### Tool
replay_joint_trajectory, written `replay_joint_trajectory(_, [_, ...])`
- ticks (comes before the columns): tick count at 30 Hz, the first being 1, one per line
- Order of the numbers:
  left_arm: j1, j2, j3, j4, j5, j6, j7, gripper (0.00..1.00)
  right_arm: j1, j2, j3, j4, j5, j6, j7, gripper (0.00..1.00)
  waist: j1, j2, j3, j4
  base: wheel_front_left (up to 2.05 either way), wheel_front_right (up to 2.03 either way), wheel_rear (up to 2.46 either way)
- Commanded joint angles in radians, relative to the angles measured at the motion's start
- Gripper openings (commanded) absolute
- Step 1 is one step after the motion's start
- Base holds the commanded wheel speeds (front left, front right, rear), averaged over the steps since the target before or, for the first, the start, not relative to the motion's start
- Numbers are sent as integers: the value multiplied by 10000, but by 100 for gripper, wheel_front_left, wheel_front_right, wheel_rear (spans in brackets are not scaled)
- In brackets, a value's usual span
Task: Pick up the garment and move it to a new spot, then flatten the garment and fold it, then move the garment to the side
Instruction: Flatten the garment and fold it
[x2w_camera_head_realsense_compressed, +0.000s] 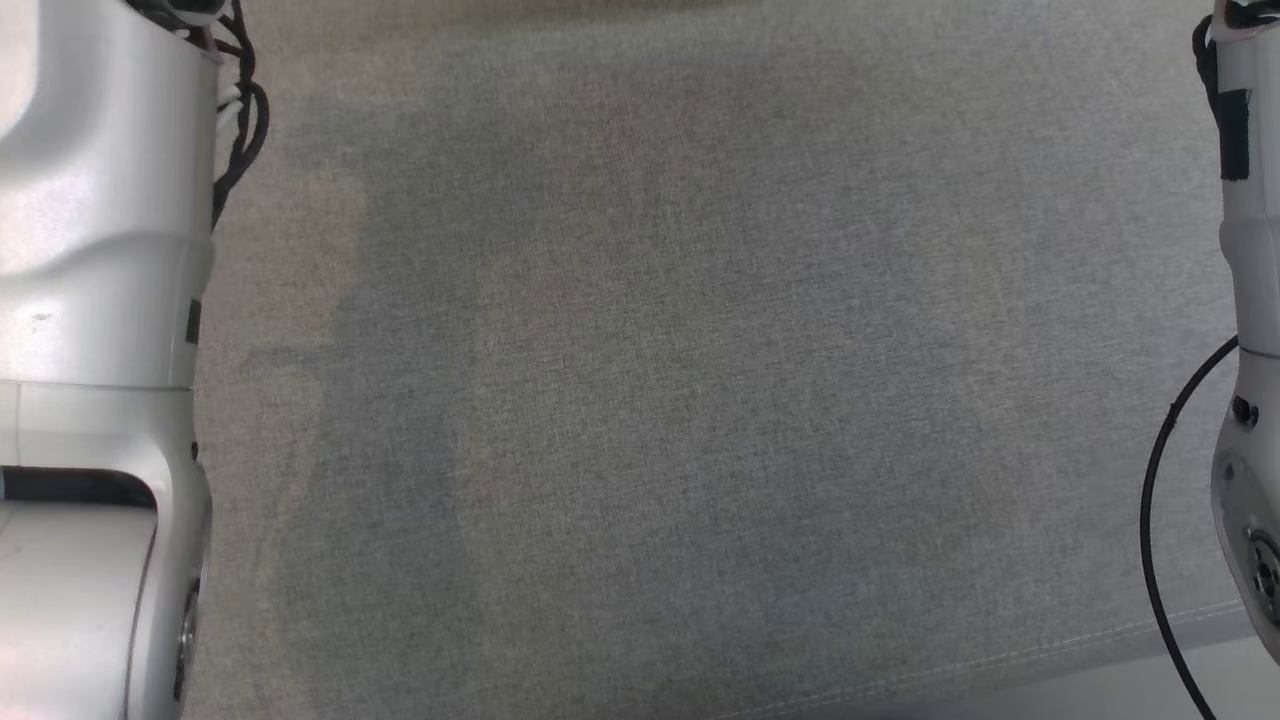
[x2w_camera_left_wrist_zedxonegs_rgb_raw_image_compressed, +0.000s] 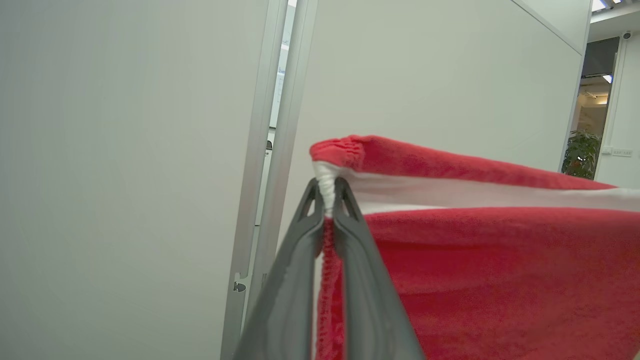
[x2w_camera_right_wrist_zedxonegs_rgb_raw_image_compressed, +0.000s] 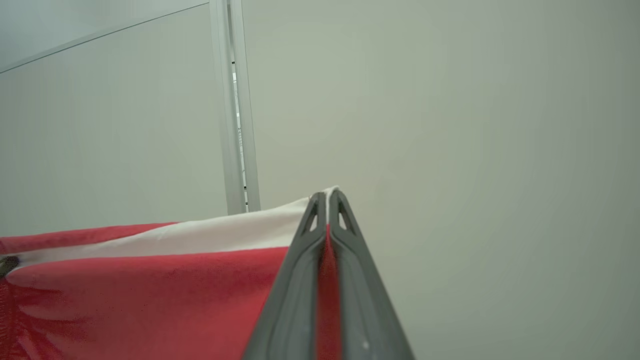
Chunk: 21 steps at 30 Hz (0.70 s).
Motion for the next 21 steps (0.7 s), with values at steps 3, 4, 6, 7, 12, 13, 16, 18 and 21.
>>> replay_joint_trajectory(3, [647, -98, -452, 241, -444, -26, -79, 0, 754, 33, 61, -322, 81, -1, -31, 0, -1, -1, 1018, 186, 0, 0, 0])
replay_joint_trajectory(4, [1036, -103, -630, 327, -602, -28, -72, 0, 1114, 26, 109, -473, 151, -1, -31, 0, -1, -1, 996, 208, 0, 0, 0])
replay_joint_trajectory(6, [1742, -111, -855, 307, -875, -29, -89, 0, 1864, 23, 341, -716, 327, 0, -31, 0, -1, -1, 909, 235, 0, 0, 0])
replay_joint_trajectory(7, [2115, -138, -874, 234, -997, -30, -93, 0, 2211, -4, 423, -872, 394, 0, -32, 0, -1, -1, 866, 246, 0, 0, 0])
replay_joint_trajectory(12, [4879, -335, -1092, -100, -1565, -32, -86, 0, 4590, -10, 799, -1538, 1039, 0, -32, 0, -1, -1, 322, 264, 0, 0, 0])
replay_joint_trajectory(13, [5414, -363, -1085, -234, -1664, -32, -88, 0, 5072, 7, 896, -1681, 1134, 0, -32, 0, -1, -1, 168, 257, 0, 0, 0])
replay_joint_trajectory(16, [6865, -468, -1265, -454, -1878, -33, -78, 0, 6366, 9, 865, -1943, 1417, -1, -31, 0, -1, -1, -269, 286, 0, 0, 0])
replay_joint_trajectory(18, [7641, -521, -1444, -553, -1990, -33, -77, 0, 7154, -35, 1063, -2057, 1452, 2, -32, 0, -1, -1, -568, 299, 0, 0, 0])
replay_joint_trajectory(21, [8636, -588, -1546, -699, -2126, -33, -72, 0, 8192, 11, 874, -2168, 1593, 0, -32, 0, -1, -1, -1042, 383, 0, 0, 0])
